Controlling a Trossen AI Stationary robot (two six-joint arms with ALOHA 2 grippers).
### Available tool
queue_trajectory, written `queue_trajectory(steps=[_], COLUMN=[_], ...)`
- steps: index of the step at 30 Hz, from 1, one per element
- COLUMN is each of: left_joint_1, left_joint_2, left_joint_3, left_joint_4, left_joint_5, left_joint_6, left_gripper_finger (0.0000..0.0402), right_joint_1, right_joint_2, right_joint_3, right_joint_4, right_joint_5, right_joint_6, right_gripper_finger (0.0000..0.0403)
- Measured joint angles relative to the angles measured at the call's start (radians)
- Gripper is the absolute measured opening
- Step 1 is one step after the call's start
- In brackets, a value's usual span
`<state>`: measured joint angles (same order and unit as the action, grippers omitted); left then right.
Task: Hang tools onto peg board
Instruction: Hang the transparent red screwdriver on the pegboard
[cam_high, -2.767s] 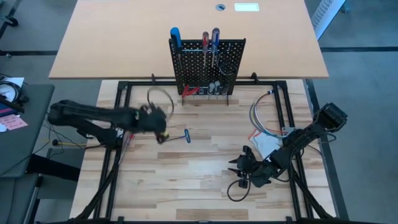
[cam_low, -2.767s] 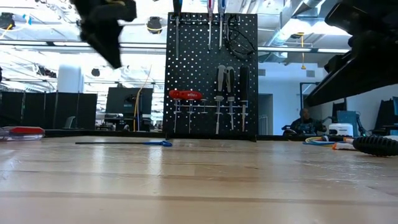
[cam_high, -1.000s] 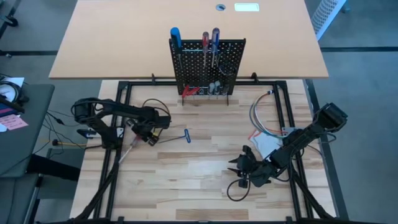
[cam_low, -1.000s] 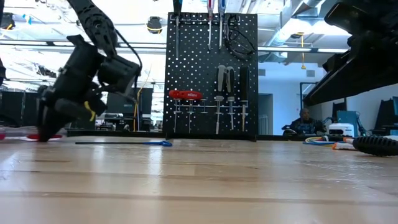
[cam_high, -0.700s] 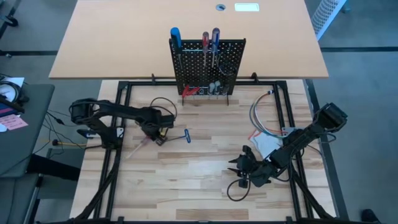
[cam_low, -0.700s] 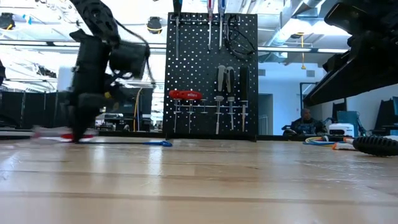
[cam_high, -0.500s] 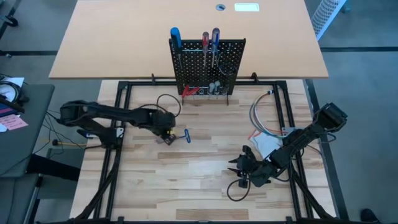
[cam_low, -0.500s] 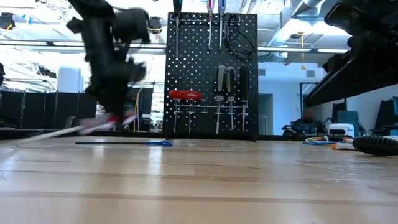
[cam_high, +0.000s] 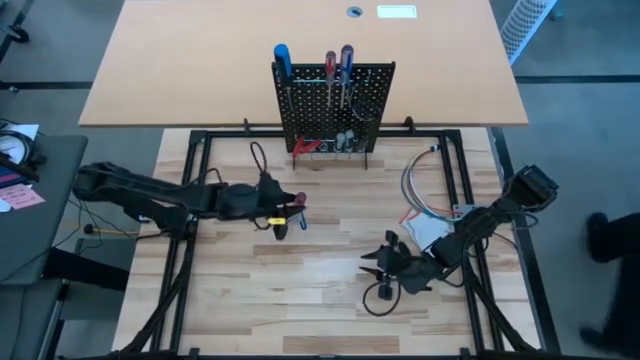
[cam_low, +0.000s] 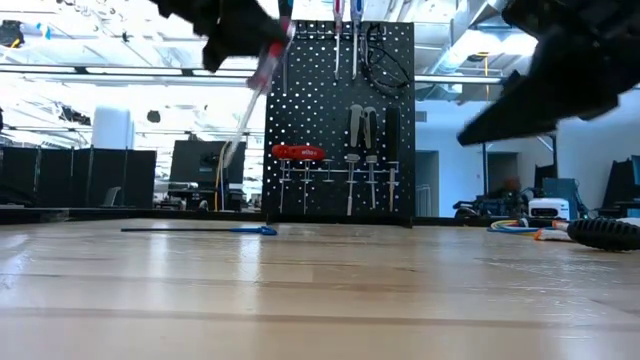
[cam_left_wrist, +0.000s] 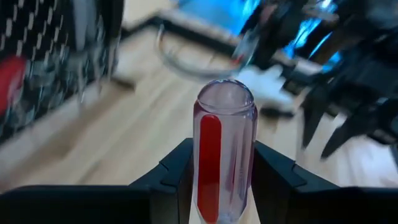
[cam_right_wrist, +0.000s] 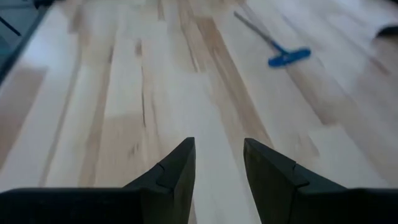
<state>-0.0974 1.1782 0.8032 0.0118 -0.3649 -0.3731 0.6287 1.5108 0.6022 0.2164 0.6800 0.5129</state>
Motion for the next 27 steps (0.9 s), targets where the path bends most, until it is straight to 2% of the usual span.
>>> queue_trajectory(steps=[9,12,15,18,21,27], left_joint_1=[-0.098,-0.126,-0.148,-0.168,-0.189,-0.207], left_joint_2=[0.057,0.097,0.132,0.156,0.172,0.176], left_joint_3=[0.0,0.0,0.0,0.0,0.0,0.0], left_joint_4=[0.313,0.418,0.498,0.549,0.59,0.609], left_joint_5=[-0.052,-0.083,-0.096,-0.1,-0.116,-0.16], left_joint_6=[0.223,0.301,0.351,0.386,0.427,0.466], left_gripper_finger=[0.0112,0.0112,0.0112,0.0112,0.0112,0.0112], right_joint_1=[-0.101,-0.172,-0.256,-0.325,-0.36,-0.369], right_joint_2=[0.0,0.0,0.0,0.0,0.011,0.164], right_joint_3=[0.0,0.001,0.001,0.003,0.022,0.126], right_joint_4=[0.251,0.354,0.414,0.428,0.428,0.516], right_joint_5=[-0.038,-0.118,-0.232,-0.285,-0.288,-0.389], right_joint_6=[-0.24,-0.316,-0.318,-0.282,-0.287,-0.385], right_gripper_finger=[0.0154,0.0178,0.021,0.0231,0.0236,0.0229])
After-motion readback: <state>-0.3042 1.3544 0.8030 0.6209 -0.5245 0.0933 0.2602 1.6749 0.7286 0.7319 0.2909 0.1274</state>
